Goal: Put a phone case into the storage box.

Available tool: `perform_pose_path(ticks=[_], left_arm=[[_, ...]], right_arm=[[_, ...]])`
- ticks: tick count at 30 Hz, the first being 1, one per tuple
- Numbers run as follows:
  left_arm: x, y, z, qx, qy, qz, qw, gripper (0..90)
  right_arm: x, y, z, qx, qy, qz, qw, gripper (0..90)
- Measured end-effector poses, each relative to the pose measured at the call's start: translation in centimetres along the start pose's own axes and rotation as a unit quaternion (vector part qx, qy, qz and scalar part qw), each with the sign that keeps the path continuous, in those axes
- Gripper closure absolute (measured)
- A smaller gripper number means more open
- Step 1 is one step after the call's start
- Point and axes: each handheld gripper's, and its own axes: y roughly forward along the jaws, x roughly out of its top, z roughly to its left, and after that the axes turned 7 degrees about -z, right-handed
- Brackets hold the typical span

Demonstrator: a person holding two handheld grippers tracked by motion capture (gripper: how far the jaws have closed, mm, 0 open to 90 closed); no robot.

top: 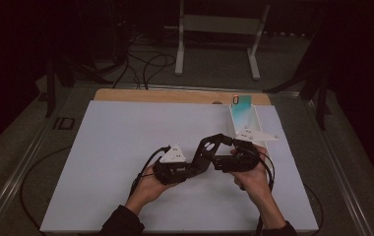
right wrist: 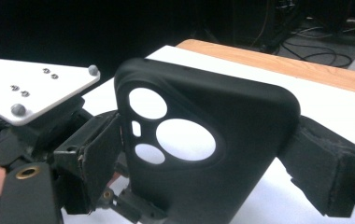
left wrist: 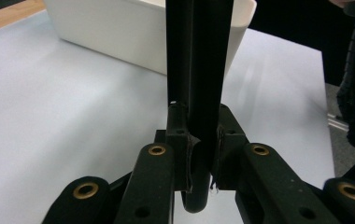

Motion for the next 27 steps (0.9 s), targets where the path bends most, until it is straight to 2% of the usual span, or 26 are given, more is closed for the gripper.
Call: perform_pose_path(ticks=[13, 27], left_arm=[[-0.1, 0.5, -0.2, -0.003, -0.008, -0.001, 1.0000, 80.5], [-0.2, 0.8, -0.3, -0.004, -0.014, 0.001, 0.9999, 80.3]], right_arm=[[0.5, 1.2, 1.2, -0.024, 0.007, -0.014, 0.9996, 12.2], [0.5, 1.6, 2.0, -0.045, -0.015, -0.010, 0.9988, 13.3]])
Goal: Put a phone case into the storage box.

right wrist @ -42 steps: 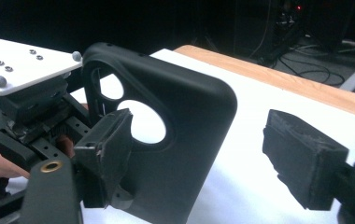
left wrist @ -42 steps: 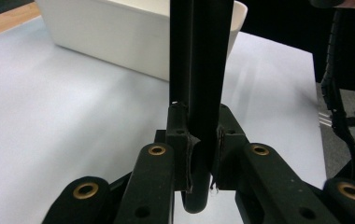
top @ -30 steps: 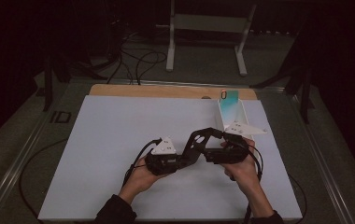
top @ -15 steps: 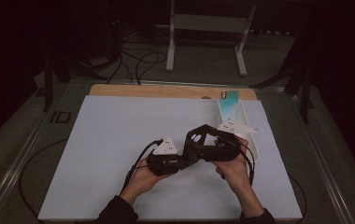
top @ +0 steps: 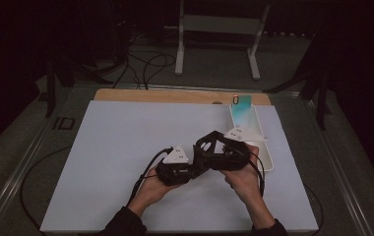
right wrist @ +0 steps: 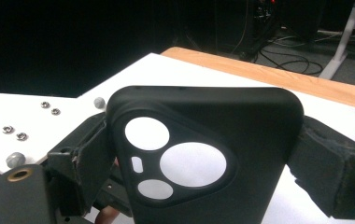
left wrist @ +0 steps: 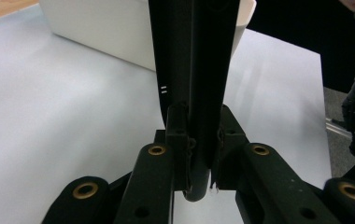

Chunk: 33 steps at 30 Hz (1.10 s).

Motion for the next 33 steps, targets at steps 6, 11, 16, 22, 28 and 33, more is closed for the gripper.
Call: perform_pose_path(ticks=[6, 11, 16, 22, 28, 33], left_arm=[[0.0, -0.1, 0.0, 0.002, 0.001, -0.002, 1.0000, 80.1], [0.0, -0.3, 0.1, 0.009, 0.005, -0.002, 1.0000, 76.6], [0.0, -0.7, 0.2, 0.010, 0.002, -0.004, 0.9999, 66.8], [-0.1, -1.1, 0.3, 0.026, -0.001, -0.004, 0.9996, 52.8], [-0.4, -1.7, 0.5, 0.052, -0.008, -0.010, 0.9985, 37.6], [-0.3, -2.4, 0.6, 0.077, -0.010, -0.021, 0.9968, 27.8]], right_arm=[[0.1, -0.1, 0.2, -0.003, -0.009, -0.002, 1.0000, 14.0], [0.1, -0.1, 0.2, -0.002, -0.010, -0.002, 0.9999, 14.2], [0.1, -0.1, 0.1, -0.006, -0.013, -0.002, 0.9999, 14.2], [0.0, -0.1, -0.2, -0.012, -0.013, -0.001, 0.9998, 14.2], [0.0, -0.1, -0.5, -0.019, -0.014, 0.000, 0.9997, 14.1], [0.0, -0.1, -0.7, -0.020, -0.014, 0.002, 0.9997, 14.1]])
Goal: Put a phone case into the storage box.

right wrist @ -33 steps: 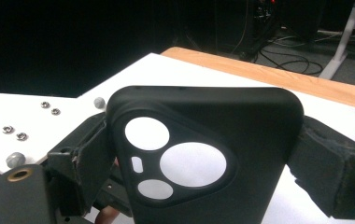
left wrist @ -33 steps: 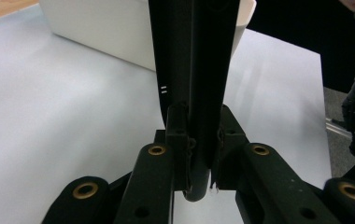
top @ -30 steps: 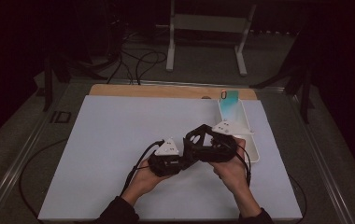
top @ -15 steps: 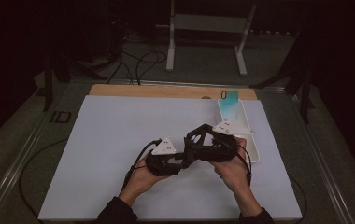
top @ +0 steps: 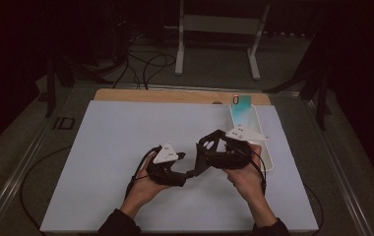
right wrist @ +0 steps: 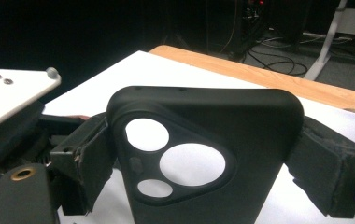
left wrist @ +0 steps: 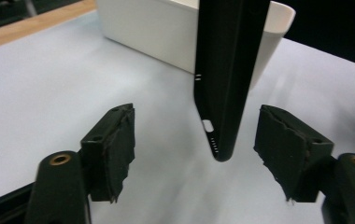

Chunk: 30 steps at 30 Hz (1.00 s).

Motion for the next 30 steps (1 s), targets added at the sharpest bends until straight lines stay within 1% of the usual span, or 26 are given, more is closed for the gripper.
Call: perform_pose_path(ticks=[2, 4, 6, 7, 10, 11, 12, 14, 15, 17, 18, 19, 23, 24, 25, 27, 28, 30], left_arm=[[0.0, -0.2, 0.0, 0.012, 0.002, -0.002, 0.9999, 24.2], [0.0, -0.3, 0.1, 0.015, 0.004, -0.002, 0.9999, 21.7], [0.0, -0.6, 0.1, 0.026, 0.008, -0.001, 0.9996, 20.4], [0.0, -0.8, 0.2, 0.037, 0.010, -0.002, 0.9993, 17.2], [-0.1, -1.1, 0.4, 0.045, 0.009, -0.005, 0.9989, 15.1], [-0.2, -1.4, 0.5, 0.055, 0.009, -0.007, 0.9984, 14.1], [-0.2, -1.4, 0.5, 0.055, 0.009, -0.007, 0.9984, 12.1], [-0.2, -1.5, 0.6, 0.057, 0.008, -0.008, 0.9983, 10.8], [-0.3, -1.9, 0.9, 0.064, 0.006, -0.009, 0.9979, 7.4], [-0.4, -2.1, 1.1, 0.067, 0.004, -0.009, 0.9977, 6.1], [-0.6, -2.5, 1.4, 0.072, 0.002, -0.009, 0.9974, 6.1], [-0.7, -2.7, 1.5, 0.076, 0.001, -0.008, 0.9971, 3.3], [-1.1, -3.3, 2.0, 0.089, 0.001, -0.007, 0.9960, 0.8], [-1.1, -3.3, 2.0, 0.089, 0.001, -0.007, 0.9960, 0.5], [-1.3, -3.6, 2.2, 0.096, 0.005, -0.007, 0.9953, 0.5], [-1.4, -3.7, 2.3, 0.099, 0.003, -0.007, 0.9951, 0.3], [-1.8, -4.2, 2.6, 0.110, 0.005, -0.007, 0.9939, 0.2], [-2.1, -4.5, 2.8, 0.115, 0.004, -0.006, 0.9934, 0.2]], right_arm=[[0.0, 0.0, 0.0, -0.001, -0.001, 0.000, 1.0000, 14.1], [0.0, 0.0, 0.0, -0.001, -0.001, 0.000, 1.0000, 14.1], [0.0, 0.1, -0.1, -0.001, -0.002, 0.000, 1.0000, 14.1], [0.1, 0.1, -0.1, -0.002, -0.002, 0.000, 1.0000, 14.1], [0.1, 0.1, -0.1, -0.003, -0.002, 0.000, 1.0000, 14.1], [0.1, 0.1, -0.2, -0.003, -0.002, 0.001, 1.0000, 14.1], [0.1, 0.1, -0.2, -0.003, -0.002, 0.001, 1.0000, 14.1], [0.1, 0.1, -0.2, -0.003, -0.002, 0.001, 1.0000, 14.1], [0.1, 0.1, -0.3, -0.005, -0.002, 0.001, 1.0000, 14.1], [0.1, 0.1, -0.3, -0.005, -0.002, 0.001, 1.0000, 14.1], [0.1, 0.2, -0.3, -0.006, -0.003, 0.002, 1.0000, 14.1], [0.1, 0.2, -0.3, -0.006, -0.002, 0.002, 1.0000, 14.1], [0.1, 0.2, -0.4, -0.007, -0.002, 0.001, 1.0000, 14.1], [0.1, 0.2, -0.4, -0.007, -0.002, 0.001, 1.0000, 14.1], [0.1, 0.2, -0.4, -0.007, -0.003, 0.002, 1.0000, 14.1], [0.1, 0.3, -0.4, -0.008, -0.004, 0.002, 1.0000, 14.1], [0.2, 0.3, -0.5, -0.010, -0.004, 0.002, 0.9999, 14.1], [0.2, 0.3, -0.5, -0.011, -0.003, 0.001, 0.9999, 14.1]])
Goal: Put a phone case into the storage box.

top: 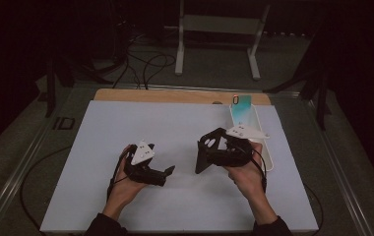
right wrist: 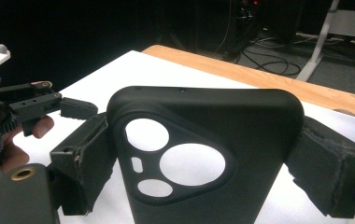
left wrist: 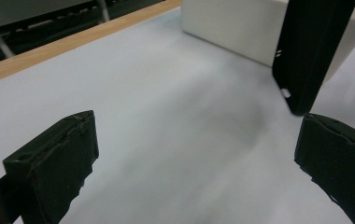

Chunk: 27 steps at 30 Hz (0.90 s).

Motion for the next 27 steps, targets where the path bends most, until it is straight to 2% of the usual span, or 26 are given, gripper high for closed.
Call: perform_pose_path(ticks=[4, 12, 27], left_arm=[[-0.7, -0.6, 0.6, 0.009, 0.000, 0.004, 0.9999, 0.2], [-2.1, -1.8, 1.8, 0.026, -0.015, 0.010, 0.9995, 0.2], [-4.9, -5.5, 3.2, 0.055, -0.023, -0.013, 0.9981, 0.1]], right_arm=[[0.0, 0.0, -0.1, -0.003, -0.001, 0.000, 1.0000, 14.1], [0.0, 0.0, -0.3, -0.007, 0.001, 0.000, 1.0000, 14.1], [0.5, 0.1, -0.8, -0.015, 0.001, -0.005, 0.9999, 14.1]])
